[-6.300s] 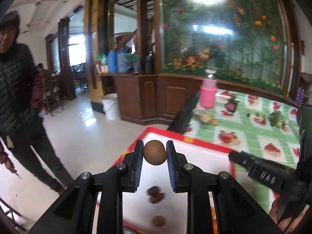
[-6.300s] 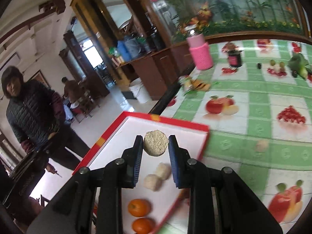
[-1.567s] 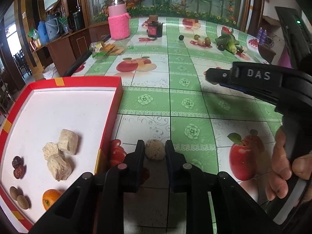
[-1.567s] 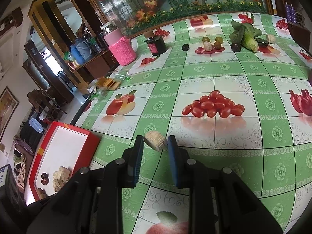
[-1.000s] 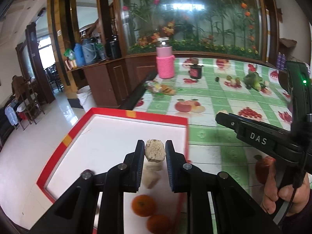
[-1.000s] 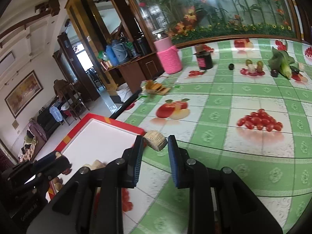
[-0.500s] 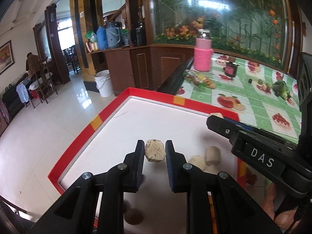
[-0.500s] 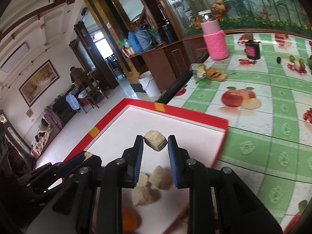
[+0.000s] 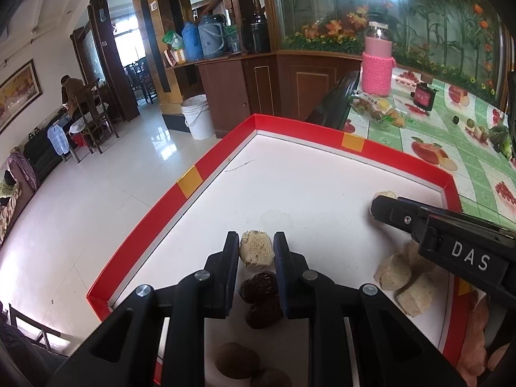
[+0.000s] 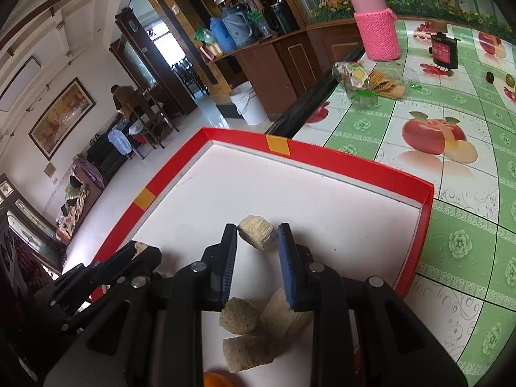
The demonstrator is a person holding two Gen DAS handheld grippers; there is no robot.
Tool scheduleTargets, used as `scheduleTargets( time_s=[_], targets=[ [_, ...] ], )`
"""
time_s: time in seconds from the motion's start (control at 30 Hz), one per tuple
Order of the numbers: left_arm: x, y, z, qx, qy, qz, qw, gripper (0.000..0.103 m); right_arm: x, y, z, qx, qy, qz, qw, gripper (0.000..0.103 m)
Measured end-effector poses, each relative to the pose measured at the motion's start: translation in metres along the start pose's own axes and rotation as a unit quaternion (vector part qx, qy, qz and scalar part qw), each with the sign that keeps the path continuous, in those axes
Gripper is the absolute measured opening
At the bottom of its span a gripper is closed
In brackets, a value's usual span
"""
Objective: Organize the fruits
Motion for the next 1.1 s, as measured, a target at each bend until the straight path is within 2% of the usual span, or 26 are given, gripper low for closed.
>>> scheduleTargets(
  time_s=[0.1,0.23,0.27,0.33,0.4,0.47,0.53,0.7,0.87,0.93,1.0,1.1],
  targets=[
    [-0.003,-0.003,0.004,0.006,-0.012,-0.008,0.9999,0.021,-0.003,0.000,0.006,-0.006,-0.019,-0.008,1.000,0.029],
    [-0.005,-0.004,0.005,0.021,-0.017,-0.012,0.9996,0.022,-0.005,-0.001,0.003,-0.015,-0.017,-0.022,0.999,0.036],
    [-0.005,-0.004,0.005,0.023,-0.017,-0.012,0.9995,0.027,-0.005,-0.001,0.002,-0.014,-0.018,-0.023,0.999,0.038],
    [-0.005,-0.005,0.004,0.032,-0.019,-0.013,0.9992,0.042,-0.005,-0.001,-0.003,-0.012,-0.014,-0.020,1.000,0.047],
    [-0.004,-0.007,-0.001,0.043,-0.012,-0.023,0.9987,0.070,-0.002,0.001,-0.011,-0.007,-0.003,-0.013,1.000,0.054],
    [-0.004,-0.008,-0.007,0.048,0.001,-0.034,0.9983,0.080,0.001,0.005,-0.019,0.001,0.012,-0.002,1.000,0.057],
    [-0.002,-0.007,-0.010,0.058,0.008,-0.037,0.9976,0.081,0.003,0.009,-0.026,0.005,0.021,0.009,1.000,0.064],
    [-0.002,0.000,-0.017,0.079,0.012,-0.027,0.9964,0.085,0.009,0.015,-0.035,0.006,0.030,0.028,0.999,0.068],
    [0.001,0.001,-0.035,0.061,0.026,-0.042,0.9969,0.087,0.011,0.021,-0.041,0.004,0.040,0.036,0.999,0.071],
    [0.003,0.001,-0.045,0.057,0.035,-0.049,0.9965,0.090,0.013,0.025,-0.046,-0.003,0.056,0.038,0.998,0.071],
    [0.004,0.000,-0.055,0.058,0.040,-0.055,0.9960,0.102,0.013,0.029,-0.054,-0.016,0.080,0.038,0.996,0.072],
    [0.005,0.002,-0.072,0.057,0.067,-0.054,0.9947,0.103,0.009,0.037,-0.068,-0.043,0.114,0.038,0.992,0.078]
  ],
)
Point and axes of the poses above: each gripper's, at about its wrist camera, not at the fingertips, and z roughly the way its jaws point, y to its right, x to its top, the point moved 3 cm from there along z, roughly the way its jaws point, and after that the axes turned 13 degrees about -x, right-handed, at the moved point
